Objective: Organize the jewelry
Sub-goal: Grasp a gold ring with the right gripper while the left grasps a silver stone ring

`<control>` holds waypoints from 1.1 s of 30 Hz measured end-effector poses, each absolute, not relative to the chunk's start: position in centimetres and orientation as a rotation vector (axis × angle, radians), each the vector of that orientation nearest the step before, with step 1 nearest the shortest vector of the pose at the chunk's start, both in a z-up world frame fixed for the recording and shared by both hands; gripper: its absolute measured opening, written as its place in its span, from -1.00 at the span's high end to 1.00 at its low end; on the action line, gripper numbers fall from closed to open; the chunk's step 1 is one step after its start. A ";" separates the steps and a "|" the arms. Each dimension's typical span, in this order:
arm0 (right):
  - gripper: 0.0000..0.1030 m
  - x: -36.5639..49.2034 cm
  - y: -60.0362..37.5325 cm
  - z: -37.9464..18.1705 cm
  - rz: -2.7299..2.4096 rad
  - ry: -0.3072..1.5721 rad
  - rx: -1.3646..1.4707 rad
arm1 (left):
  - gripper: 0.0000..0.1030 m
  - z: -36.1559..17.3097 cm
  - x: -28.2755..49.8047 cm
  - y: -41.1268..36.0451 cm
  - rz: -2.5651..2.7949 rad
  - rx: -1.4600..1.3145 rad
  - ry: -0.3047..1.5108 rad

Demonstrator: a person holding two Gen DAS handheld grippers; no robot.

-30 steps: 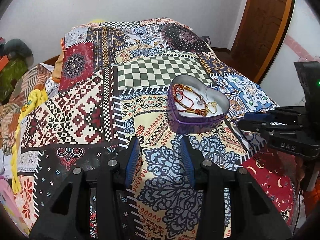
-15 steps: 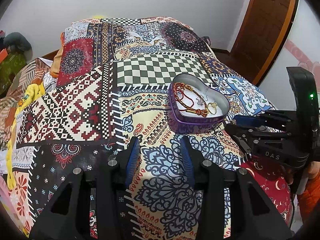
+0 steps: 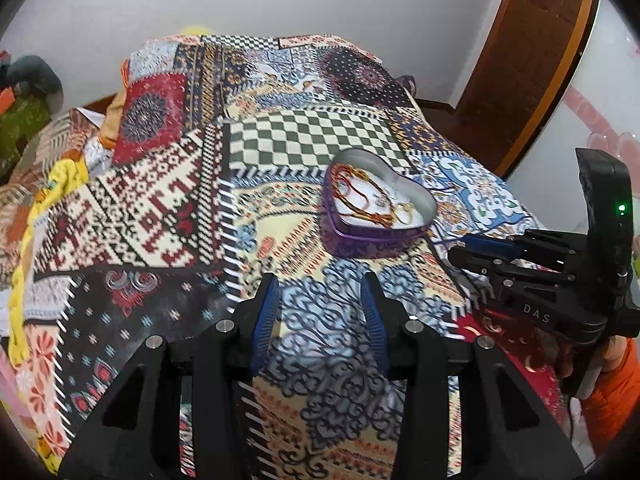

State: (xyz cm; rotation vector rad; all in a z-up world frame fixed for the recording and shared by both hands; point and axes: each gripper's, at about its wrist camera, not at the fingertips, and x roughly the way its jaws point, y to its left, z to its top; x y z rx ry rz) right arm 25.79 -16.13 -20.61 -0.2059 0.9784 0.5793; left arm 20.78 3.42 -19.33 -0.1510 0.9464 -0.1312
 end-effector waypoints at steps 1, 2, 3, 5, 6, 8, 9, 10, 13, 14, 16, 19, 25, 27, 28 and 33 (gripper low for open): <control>0.65 25.5 -16.3 -20.3 0.581 0.971 -0.198 | 0.19 -19.4 20.6 3.3 -0.144 -0.162 0.955; 0.65 25.3 -16.4 -20.0 0.582 0.967 -0.193 | 0.19 -19.6 20.5 3.1 -0.155 -0.169 0.964; 0.65 25.0 -16.6 -19.7 0.581 0.960 -0.190 | 0.19 -19.6 20.3 2.9 -0.161 -0.172 0.970; 0.65 24.6 -16.7 -19.3 0.578 0.948 -0.188 | 0.19 -19.8 20.0 2.4 -0.171 -0.171 0.981; 0.65 24.3 -16.8 -19.1 0.576 0.942 -0.188 | 0.19 -19.9 19.9 2.0 -0.177 -0.168 0.986; 0.65 23.9 -16.9 -18.8 0.576 0.933 -0.185 | 0.19 -20.0 19.6 1.4 -0.188 -0.164 0.991; 0.65 23.7 -17.0 -18.8 0.577 0.932 -0.183 | 0.19 -20.1 19.5 1.1 -0.195 -0.163 0.996; 0.65 23.6 -17.0 -18.6 0.580 0.931 -0.177 | 0.19 -20.2 19.4 0.8 -0.203 -0.163 1.001; 0.65 23.3 -17.0 -18.4 0.589 0.929 -0.162 | 0.19 -20.6 19.2 0.1 -0.219 -0.158 1.018; 0.65 23.1 -17.0 -18.2 0.592 0.926 -0.158 | 0.19 -20.8 19.3 -0.2 -0.221 -0.155 1.026; 0.65 22.8 -17.0 -18.1 0.597 0.922 -0.149 | 0.19 -21.2 19.3 -0.6 -0.213 -0.141 1.029; 0.64 22.3 -17.0 -17.9 0.602 0.916 -0.141 | 0.19 -21.3 19.5 -0.9 -0.208 -0.125 1.019; 0.64 21.8 -17.0 -17.7 0.601 0.913 -0.130 | 0.20 -21.6 19.8 -1.1 -0.196 -0.124 1.010; 0.64 21.8 -17.1 -17.5 0.599 0.909 -0.126 | 0.34 -21.6 19.7 -1.1 -0.193 -0.122 1.006; 0.64 21.8 -17.1 -17.4 0.599 0.908 -0.125 | 0.41 -21.6 19.7 -1.1 -0.194 -0.121 1.007; 0.64 22.0 -17.1 -17.0 0.597 0.898 -0.121 | 0.43 -21.5 19.4 -1.2 -0.201 -0.116 0.997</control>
